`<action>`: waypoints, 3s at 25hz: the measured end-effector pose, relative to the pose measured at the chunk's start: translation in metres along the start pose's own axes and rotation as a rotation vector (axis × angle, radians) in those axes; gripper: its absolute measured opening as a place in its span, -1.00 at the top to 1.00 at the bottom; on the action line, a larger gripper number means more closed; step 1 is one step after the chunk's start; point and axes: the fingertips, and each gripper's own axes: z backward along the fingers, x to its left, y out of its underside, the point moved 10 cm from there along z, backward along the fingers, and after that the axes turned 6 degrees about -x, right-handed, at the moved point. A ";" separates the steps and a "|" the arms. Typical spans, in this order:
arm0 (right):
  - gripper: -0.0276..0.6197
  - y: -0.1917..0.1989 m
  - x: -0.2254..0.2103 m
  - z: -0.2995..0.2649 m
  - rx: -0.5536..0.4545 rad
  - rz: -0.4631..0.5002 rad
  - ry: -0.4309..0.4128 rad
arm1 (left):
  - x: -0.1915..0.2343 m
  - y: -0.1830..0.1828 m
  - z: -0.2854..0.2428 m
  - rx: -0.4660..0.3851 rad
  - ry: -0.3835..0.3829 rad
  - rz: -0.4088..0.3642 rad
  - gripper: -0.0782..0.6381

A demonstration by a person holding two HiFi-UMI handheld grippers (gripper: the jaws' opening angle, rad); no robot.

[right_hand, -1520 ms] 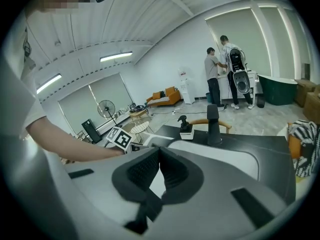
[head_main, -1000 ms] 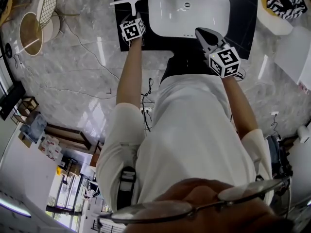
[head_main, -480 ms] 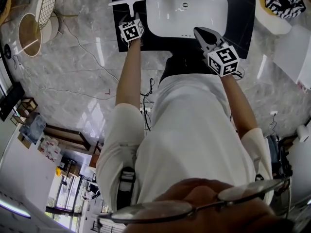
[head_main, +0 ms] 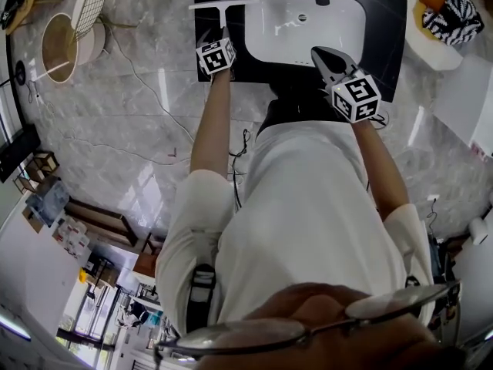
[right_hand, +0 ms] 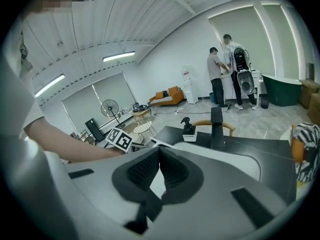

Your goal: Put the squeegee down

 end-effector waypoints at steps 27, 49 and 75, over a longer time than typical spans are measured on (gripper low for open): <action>0.90 -0.011 0.080 0.047 -0.108 0.170 -0.004 | -0.013 0.001 0.204 -0.318 0.077 0.090 0.54; 0.90 -0.076 0.060 0.090 -0.177 0.233 -0.198 | -0.092 -0.041 0.322 -0.594 0.079 0.088 0.76; 0.90 -0.087 0.051 0.109 -0.216 0.275 -0.309 | -0.128 -0.049 0.348 -0.652 0.126 0.066 0.77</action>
